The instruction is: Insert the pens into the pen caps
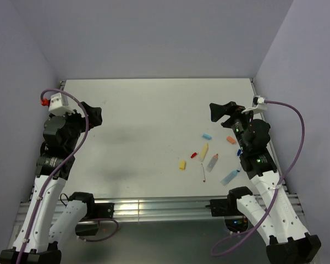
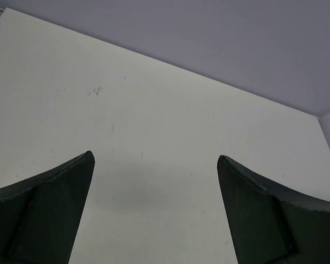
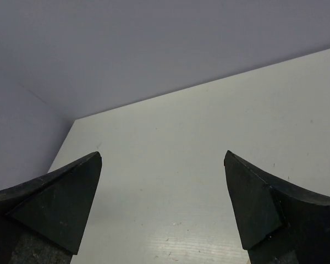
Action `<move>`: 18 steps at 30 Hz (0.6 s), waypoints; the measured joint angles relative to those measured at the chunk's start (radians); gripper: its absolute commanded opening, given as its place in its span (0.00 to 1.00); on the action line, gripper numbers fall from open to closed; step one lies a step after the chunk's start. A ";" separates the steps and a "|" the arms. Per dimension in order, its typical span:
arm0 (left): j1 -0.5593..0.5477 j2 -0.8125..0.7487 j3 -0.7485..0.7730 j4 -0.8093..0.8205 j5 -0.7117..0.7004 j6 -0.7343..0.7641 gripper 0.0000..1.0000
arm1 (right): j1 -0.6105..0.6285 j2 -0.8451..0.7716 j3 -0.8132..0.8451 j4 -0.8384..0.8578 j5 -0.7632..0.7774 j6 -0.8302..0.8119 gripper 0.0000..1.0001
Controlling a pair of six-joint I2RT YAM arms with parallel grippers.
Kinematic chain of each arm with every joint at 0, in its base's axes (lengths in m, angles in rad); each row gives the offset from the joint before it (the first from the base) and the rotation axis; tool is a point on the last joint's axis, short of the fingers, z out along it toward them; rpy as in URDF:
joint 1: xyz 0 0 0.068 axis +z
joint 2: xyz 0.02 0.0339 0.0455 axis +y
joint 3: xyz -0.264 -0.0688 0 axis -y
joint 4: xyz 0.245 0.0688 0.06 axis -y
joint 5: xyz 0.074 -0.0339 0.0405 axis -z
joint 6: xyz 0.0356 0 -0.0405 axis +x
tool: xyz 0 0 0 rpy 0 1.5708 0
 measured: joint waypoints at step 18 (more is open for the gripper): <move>0.000 -0.002 0.000 0.000 0.005 0.001 0.99 | 0.000 0.000 0.000 -0.001 0.034 0.000 1.00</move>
